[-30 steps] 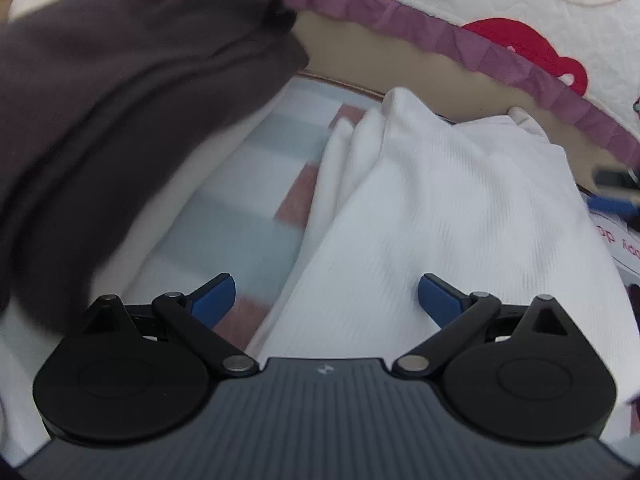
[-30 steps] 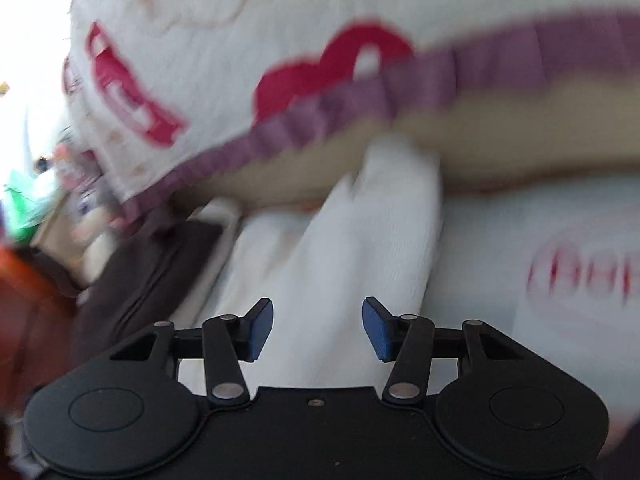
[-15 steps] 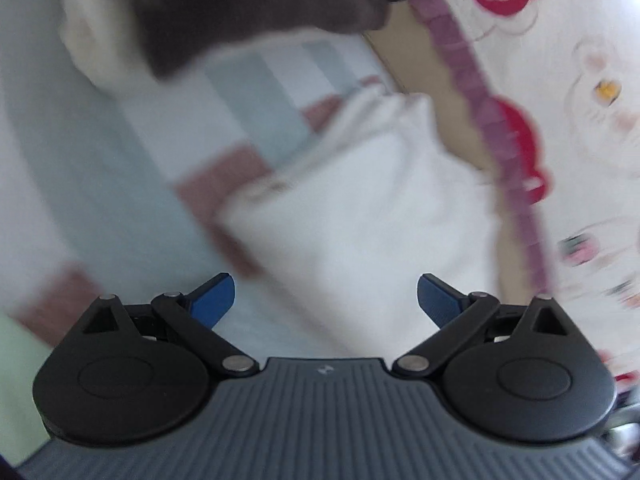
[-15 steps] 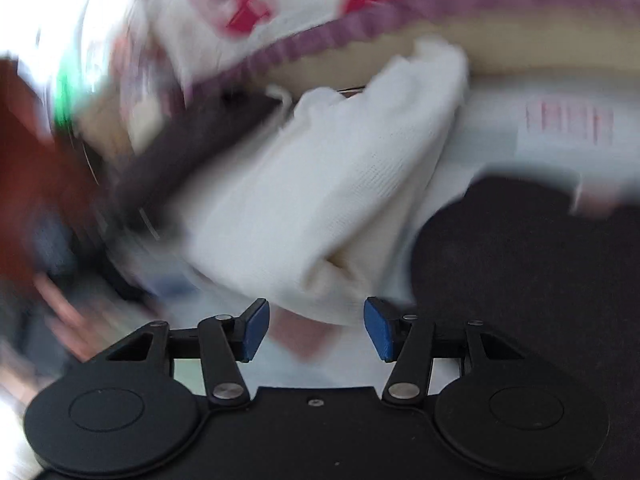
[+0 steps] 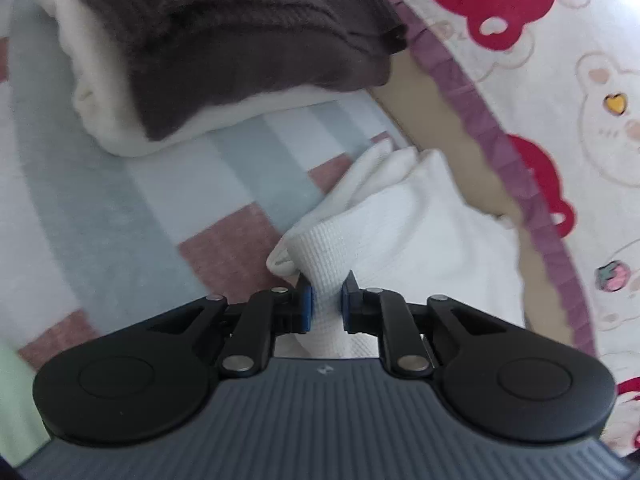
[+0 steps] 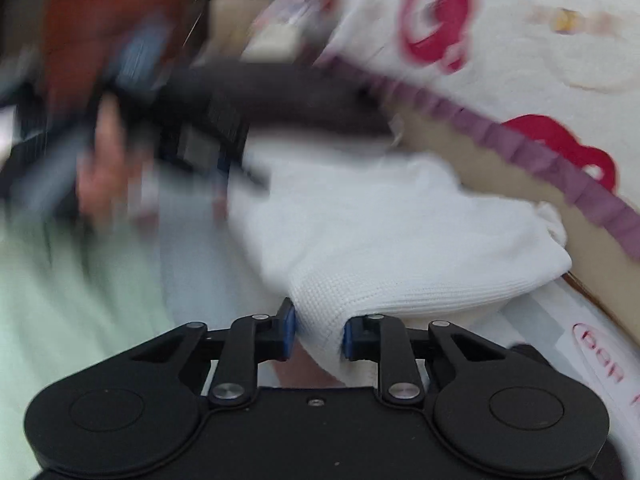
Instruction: Fold clothes
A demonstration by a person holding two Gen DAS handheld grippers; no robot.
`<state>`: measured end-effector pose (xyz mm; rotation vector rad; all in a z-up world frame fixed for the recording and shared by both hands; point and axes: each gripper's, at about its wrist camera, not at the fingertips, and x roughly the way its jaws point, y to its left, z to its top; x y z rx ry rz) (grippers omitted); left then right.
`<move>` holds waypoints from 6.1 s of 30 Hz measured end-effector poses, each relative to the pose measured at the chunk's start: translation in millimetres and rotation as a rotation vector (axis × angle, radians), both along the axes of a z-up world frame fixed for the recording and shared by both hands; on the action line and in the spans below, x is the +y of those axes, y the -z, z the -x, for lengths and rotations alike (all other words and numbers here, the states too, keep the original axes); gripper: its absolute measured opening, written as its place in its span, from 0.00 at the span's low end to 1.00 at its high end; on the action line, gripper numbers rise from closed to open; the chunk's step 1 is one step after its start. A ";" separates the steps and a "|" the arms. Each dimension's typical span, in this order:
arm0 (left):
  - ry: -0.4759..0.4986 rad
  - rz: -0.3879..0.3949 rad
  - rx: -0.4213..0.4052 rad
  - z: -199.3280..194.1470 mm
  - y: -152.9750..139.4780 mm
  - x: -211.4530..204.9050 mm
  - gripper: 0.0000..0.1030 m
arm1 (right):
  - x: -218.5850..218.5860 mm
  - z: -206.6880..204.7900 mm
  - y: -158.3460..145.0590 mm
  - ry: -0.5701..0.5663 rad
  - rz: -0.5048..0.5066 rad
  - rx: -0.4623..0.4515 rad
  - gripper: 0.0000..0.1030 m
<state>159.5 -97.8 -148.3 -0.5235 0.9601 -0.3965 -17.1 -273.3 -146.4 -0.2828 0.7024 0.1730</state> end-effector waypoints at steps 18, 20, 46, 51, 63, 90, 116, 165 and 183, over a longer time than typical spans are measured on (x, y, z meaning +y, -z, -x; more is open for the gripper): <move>-0.025 0.079 -0.048 -20.3 -4.2 -20.1 0.18 | -29.2 -28.6 -14.2 -0.009 -0.361 0.038 0.20; -0.029 0.046 -0.064 1.2 -21.5 -12.0 0.17 | -43.1 -27.3 -29.4 -0.035 -0.442 0.077 0.20; -0.085 -0.377 0.093 205.7 -56.6 107.9 0.11 | 33.2 120.1 -22.5 0.060 -0.551 0.261 0.34; -0.072 -0.353 -0.008 211.0 -78.8 111.4 0.14 | 8.2 130.5 -13.0 0.163 -0.800 0.231 0.35; 0.097 -0.315 -0.027 162.8 -47.3 66.6 0.41 | 6.4 136.3 -14.1 0.160 -0.814 0.208 0.37; 0.264 -0.276 -0.131 52.7 -57.3 57.8 0.55 | -108.7 41.3 14.5 0.557 -1.105 0.274 0.55; 0.505 -0.188 -0.207 -1.4 2.5 25.6 0.18 | -75.6 -51.2 -1.9 0.282 -0.777 0.096 0.10; 0.246 -0.074 0.019 13.1 1.4 69.1 0.43 | -109.2 -57.8 7.6 0.347 -0.920 0.229 0.55; 0.379 -0.154 -0.361 42.2 -33.4 57.7 0.15 | -82.4 -42.4 -36.6 0.382 -0.473 0.052 0.37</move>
